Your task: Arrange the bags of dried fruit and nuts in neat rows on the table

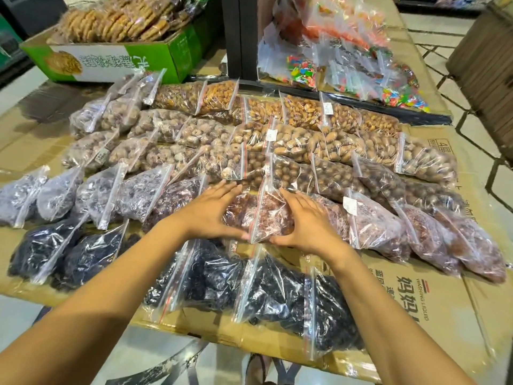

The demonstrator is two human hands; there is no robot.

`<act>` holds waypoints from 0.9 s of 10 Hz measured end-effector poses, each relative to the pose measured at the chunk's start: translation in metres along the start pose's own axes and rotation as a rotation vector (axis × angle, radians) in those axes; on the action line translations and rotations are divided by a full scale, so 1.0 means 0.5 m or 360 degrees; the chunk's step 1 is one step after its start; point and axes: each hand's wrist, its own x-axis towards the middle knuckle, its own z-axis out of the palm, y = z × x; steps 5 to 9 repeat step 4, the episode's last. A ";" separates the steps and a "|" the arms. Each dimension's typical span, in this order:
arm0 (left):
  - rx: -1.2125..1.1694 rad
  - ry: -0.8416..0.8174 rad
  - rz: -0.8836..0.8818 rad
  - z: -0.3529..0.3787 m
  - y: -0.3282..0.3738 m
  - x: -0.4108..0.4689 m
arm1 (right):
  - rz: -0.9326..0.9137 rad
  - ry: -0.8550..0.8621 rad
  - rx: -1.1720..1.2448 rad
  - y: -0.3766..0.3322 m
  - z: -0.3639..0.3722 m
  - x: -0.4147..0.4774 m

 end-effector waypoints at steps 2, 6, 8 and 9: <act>-0.0151 0.0583 -0.0088 0.061 0.016 -0.099 | 0.0068 -0.0088 0.0077 -0.035 -0.007 -0.051; -0.0165 0.0695 -0.0400 0.161 -0.021 -0.296 | -0.0094 0.0140 0.0064 -0.162 0.066 -0.139; -0.0165 0.0695 -0.0400 0.161 -0.021 -0.296 | -0.0094 0.0140 0.0064 -0.162 0.066 -0.139; -0.0165 0.0695 -0.0400 0.161 -0.021 -0.296 | -0.0094 0.0140 0.0064 -0.162 0.066 -0.139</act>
